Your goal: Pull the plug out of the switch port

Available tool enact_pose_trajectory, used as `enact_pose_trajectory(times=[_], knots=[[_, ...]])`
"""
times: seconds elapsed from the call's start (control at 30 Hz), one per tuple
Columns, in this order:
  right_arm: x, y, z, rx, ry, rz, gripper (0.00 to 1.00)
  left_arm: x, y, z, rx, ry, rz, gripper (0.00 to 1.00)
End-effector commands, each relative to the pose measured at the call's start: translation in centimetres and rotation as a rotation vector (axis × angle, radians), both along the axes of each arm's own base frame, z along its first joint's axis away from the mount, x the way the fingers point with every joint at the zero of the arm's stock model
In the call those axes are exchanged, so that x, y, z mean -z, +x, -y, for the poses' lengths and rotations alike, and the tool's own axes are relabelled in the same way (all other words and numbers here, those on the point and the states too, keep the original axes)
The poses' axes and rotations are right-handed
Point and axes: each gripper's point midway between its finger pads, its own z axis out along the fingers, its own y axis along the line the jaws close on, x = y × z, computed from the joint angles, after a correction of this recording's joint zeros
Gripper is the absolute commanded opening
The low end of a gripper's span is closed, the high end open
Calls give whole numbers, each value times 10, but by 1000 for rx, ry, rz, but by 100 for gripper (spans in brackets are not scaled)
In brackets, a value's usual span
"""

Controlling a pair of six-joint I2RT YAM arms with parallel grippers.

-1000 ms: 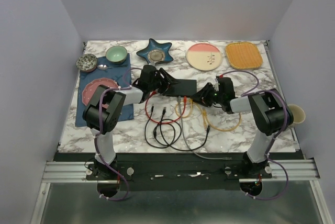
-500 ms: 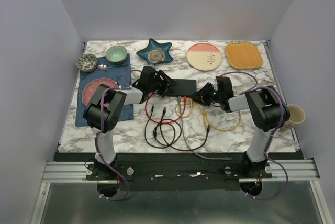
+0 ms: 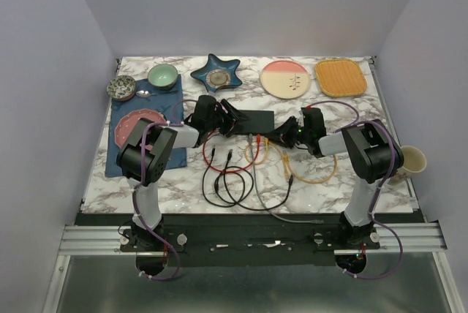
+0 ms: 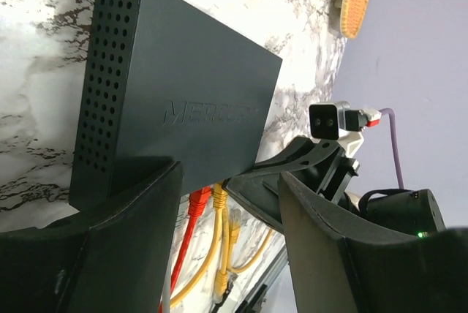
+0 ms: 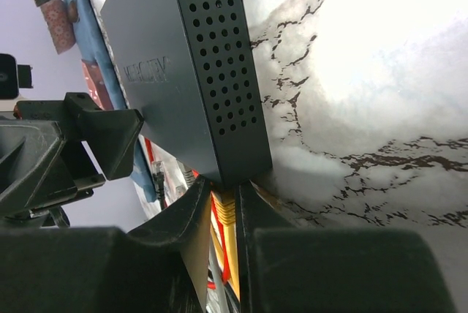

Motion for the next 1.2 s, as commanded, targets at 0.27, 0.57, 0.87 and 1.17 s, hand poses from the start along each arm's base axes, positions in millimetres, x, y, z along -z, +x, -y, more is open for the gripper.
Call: enact_pose_trajectory(times=[0.27, 0.57, 0.87, 1.17], knots=[[8, -6, 2, -21, -42, 4, 1, -20, -19, 52, 114, -72, 10, 69], [7, -11, 1, -49, -52, 9, 1, 17, -21, 61, 123, -45, -62, 70], [16, -37, 6, -104, -75, -16, 1, 37, -20, 58, 99, -16, -95, 69], [23, -59, 16, -117, -121, -31, 1, 37, -17, 58, 90, -15, -85, 69]])
